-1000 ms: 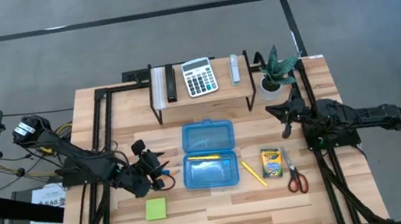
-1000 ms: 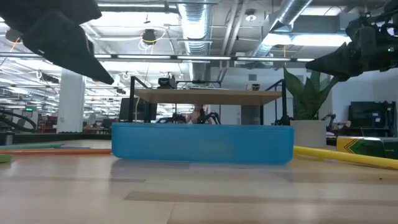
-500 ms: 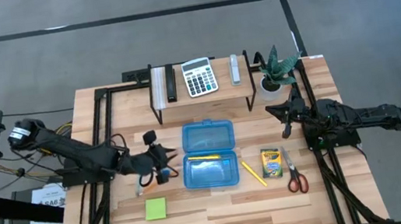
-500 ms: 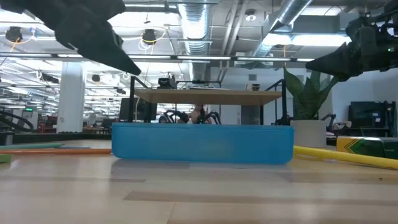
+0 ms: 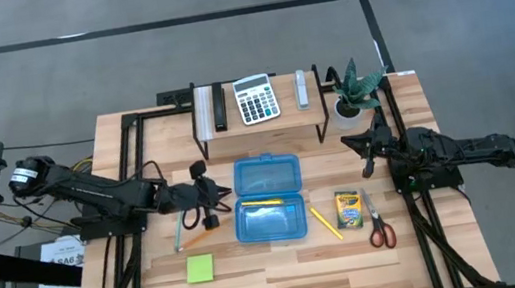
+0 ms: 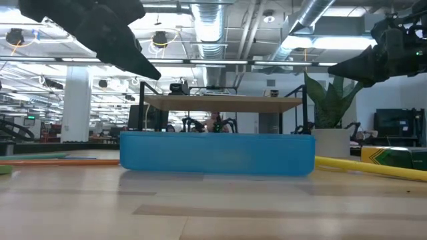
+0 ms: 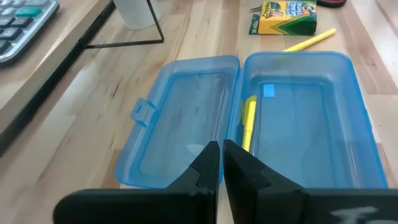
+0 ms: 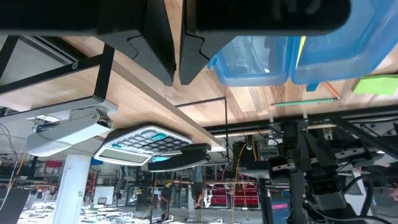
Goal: Pack school essentials
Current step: Put the black scissors into the blue supply box
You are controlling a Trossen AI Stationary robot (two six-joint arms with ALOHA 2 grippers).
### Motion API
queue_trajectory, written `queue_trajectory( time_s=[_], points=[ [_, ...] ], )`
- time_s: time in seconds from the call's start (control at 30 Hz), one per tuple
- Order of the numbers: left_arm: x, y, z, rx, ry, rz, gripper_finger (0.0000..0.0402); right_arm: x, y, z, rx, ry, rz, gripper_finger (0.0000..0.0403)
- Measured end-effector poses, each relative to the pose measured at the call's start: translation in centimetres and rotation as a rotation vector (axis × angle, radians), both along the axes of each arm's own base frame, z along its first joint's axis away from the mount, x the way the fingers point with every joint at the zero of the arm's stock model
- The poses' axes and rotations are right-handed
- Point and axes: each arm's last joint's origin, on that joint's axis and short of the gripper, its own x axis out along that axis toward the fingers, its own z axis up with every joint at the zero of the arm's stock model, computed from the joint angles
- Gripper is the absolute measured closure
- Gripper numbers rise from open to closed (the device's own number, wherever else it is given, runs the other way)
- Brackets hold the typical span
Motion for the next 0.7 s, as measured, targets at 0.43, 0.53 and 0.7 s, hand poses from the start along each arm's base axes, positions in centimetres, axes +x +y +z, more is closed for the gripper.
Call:
queue_trajectory(
  time_s=[0.43,0.53,0.7],
  points=[
    [0.0,-0.01,0.0,-0.027,-0.006,0.014,0.04,0.0,0.0,0.07,0.001,-0.011,0.0,0.0353],
    [0.15,-0.04,0.22,-0.034,-0.034,0.016,0.04,0.0,0.0,0.09,0.001,-0.012,0.0,0.0353],
    [0.41,-0.09,0.68,-0.047,-0.089,0.017,0.04,0.01,0.0,0.2,0.0,-0.025,0.0,0.0353]
  ],
)
